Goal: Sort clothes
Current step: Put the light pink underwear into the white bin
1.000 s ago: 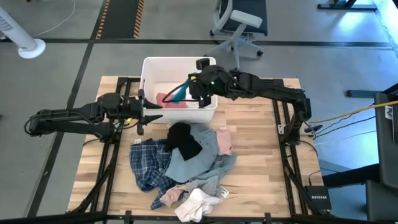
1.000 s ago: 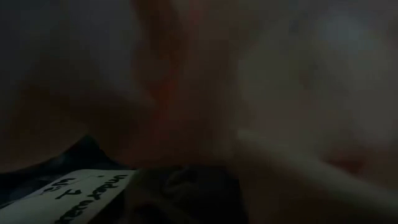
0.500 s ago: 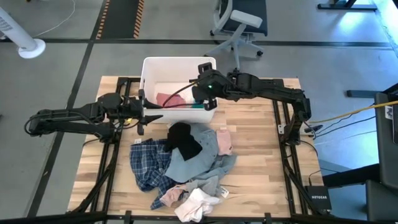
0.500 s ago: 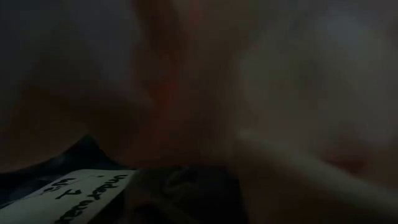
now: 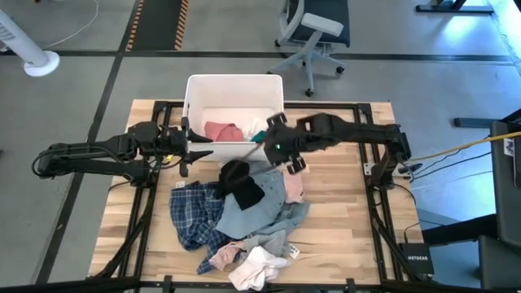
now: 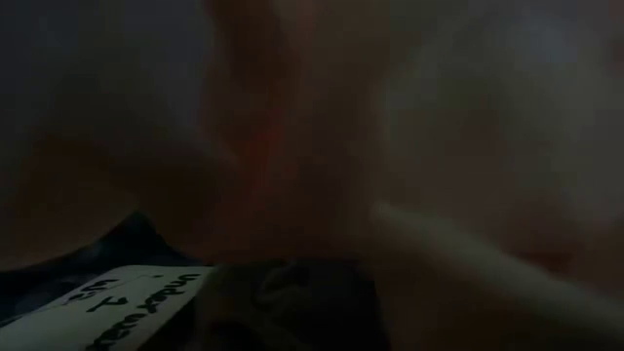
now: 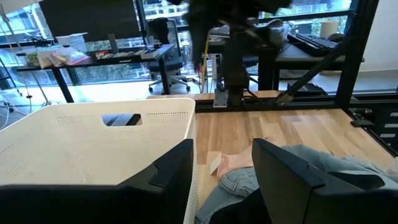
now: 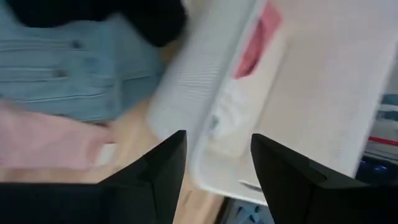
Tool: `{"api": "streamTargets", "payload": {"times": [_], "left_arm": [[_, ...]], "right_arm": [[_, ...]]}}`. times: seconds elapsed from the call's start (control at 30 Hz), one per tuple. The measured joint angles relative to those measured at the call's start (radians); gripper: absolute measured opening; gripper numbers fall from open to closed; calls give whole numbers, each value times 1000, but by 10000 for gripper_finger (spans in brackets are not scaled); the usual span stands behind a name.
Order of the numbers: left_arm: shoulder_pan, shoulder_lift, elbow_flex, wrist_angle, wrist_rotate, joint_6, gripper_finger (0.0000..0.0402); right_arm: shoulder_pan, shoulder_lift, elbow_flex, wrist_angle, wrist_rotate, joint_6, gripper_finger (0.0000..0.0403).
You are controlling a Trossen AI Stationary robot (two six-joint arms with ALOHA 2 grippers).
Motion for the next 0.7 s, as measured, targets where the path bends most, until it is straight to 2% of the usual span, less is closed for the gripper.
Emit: {"api": "streamTargets", "payload": {"times": [0.3,0.5,0.7], "left_arm": [[0,0,0,-1,0,-2,159],[0,0,0,-1,0,-2,159],[0,0,0,-1,0,0,159]], "right_arm": [[184,0,0,-129,42,153,189],[289,0,-1,-109,42,241,189],[401,6,-92,19,23,290,189]]}}
